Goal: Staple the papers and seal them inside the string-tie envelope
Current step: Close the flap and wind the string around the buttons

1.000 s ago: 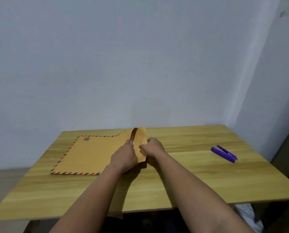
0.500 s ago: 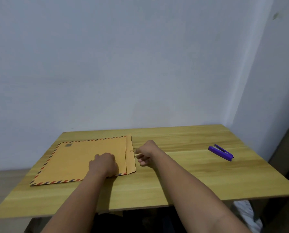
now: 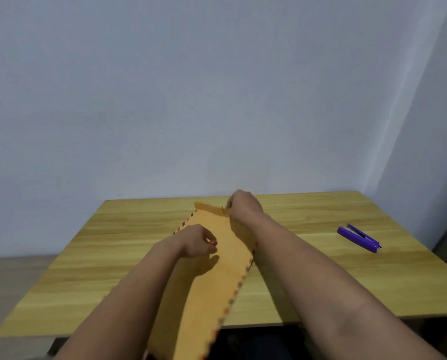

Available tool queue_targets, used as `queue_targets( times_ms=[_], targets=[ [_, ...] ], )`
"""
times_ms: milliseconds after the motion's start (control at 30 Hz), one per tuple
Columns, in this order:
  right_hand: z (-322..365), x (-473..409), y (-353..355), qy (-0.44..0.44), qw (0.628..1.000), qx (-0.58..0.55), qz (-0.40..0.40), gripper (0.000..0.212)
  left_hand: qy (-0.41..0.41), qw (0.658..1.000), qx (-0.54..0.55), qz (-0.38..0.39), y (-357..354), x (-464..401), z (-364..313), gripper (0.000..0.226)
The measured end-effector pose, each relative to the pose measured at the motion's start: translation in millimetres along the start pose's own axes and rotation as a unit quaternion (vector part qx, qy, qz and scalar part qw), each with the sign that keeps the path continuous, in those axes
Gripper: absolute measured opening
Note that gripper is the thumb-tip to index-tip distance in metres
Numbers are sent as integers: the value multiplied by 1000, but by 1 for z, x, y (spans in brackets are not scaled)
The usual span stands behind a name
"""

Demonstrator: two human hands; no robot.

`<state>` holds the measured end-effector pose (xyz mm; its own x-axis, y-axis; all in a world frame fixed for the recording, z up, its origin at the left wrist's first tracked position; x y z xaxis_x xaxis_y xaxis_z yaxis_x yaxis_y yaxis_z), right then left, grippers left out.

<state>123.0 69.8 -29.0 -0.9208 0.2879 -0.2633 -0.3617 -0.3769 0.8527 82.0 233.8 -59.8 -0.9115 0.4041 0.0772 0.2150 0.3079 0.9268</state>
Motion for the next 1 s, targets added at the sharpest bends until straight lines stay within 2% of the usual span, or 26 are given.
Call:
queue_targets(
  times_ms=[100, 133, 200, 267, 333, 400, 500, 700, 867, 933, 1000],
  targets=[
    [18, -5, 1, 77, 997, 21, -4, 27, -32, 993, 116, 8, -3, -7, -5, 34],
    [20, -4, -5, 99, 995, 28, 5, 30, -36, 985, 166, -16, -1, -11, -3, 31],
    [16, 2, -24, 126, 991, 36, 33, 34, -37, 963, 237, -119, 8, -18, 7, 26],
    [11, 13, -40, 166, 982, 53, 73, 30, -35, 953, 168, -250, 17, -19, 22, 31],
    [5, 23, -49, 208, 972, 57, 95, 25, -46, 950, 13, -309, 11, -21, 33, 47],
    [-2, 26, -50, 210, 972, 28, 102, 30, -30, 966, -71, -247, -6, -31, 48, 56],
    [-10, 16, -48, 169, 979, -17, 113, 31, -17, 983, -105, -147, -31, -41, 62, 57],
    [10, 6, -57, 161, 980, -8, 116, 42, -19, 981, -90, -172, -41, -41, 69, 58],
    [31, 13, -72, 227, 968, 32, 103, 17, -19, 982, -76, -170, -40, -38, 68, 60],
    [35, 16, -73, 247, 963, 45, 98, 17, -18, 983, -75, -170, -40, -37, 68, 61],
    [30, 16, -77, 221, 968, 9, 115, 16, -14, 982, -70, -173, -40, -37, 68, 59]
  ],
)
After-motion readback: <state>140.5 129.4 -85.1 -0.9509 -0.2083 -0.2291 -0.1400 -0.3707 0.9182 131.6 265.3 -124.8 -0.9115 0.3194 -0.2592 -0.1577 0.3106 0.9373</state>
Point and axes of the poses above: each hand's wrist, its own x-axis away from the middle knuckle, its own y-axis out of the back of the hand, z = x × y, the point moved 7 cm from there along -x, towards the middle knuckle, and after that the axes turned 10 degrees about -z, right-handed, at the moved point
